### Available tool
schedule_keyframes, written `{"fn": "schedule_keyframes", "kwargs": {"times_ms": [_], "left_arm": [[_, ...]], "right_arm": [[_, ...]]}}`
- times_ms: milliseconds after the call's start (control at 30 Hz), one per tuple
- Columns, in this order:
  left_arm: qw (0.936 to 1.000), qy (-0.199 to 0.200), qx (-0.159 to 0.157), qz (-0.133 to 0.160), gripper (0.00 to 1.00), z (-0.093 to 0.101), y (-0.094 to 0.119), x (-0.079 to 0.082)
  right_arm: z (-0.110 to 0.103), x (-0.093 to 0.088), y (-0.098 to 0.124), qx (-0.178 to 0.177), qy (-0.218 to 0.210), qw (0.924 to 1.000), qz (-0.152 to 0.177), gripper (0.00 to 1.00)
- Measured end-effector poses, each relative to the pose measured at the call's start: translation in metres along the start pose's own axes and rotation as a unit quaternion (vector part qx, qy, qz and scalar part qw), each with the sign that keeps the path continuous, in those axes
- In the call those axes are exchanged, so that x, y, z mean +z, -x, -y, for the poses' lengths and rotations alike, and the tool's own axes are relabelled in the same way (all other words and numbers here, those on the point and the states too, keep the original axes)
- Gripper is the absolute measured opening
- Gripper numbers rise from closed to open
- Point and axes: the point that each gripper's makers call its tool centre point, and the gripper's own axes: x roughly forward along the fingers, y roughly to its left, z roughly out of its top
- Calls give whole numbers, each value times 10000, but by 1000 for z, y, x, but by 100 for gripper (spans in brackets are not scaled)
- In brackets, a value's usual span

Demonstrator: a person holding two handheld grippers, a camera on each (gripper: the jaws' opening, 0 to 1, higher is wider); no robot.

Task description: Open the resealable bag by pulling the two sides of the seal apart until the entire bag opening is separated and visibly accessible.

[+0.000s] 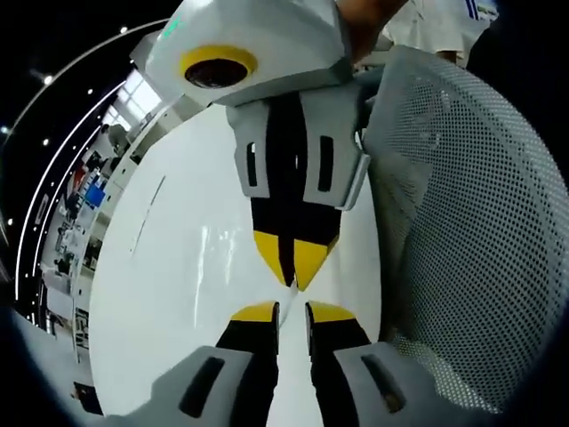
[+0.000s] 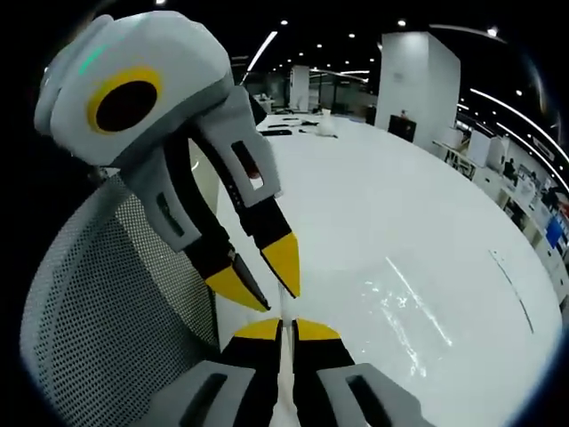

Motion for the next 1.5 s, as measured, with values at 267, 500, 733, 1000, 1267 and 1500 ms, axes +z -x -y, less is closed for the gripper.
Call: {"fn": "schedule_keyframes", "kwargs": {"times_ms": [267,500,733,1000,1267,1500], "left_arm": [[9998,-181,1,-47,2,1,-2,-2],[9985,-537,-24,74,0,4,-2,0],[9985,-516,23,182,0,1,-1,2],[9982,-552,2,247,0,2,1,4],[9979,-575,-41,310,0,7,3,6],[9987,-348,-124,345,0,12,4,4]], "right_arm": [[-3,0,0,-34,127,9999,-38,0],[-2,-1,2,-179,498,9985,-124,0],[-2,2,2,-378,1362,9893,-356,0],[-5,4,-1,-343,1948,9785,-579,0],[-8,2,-1,-199,1889,9802,-565,0],[-13,-3,-1,-102,1945,9786,-657,0]]}}
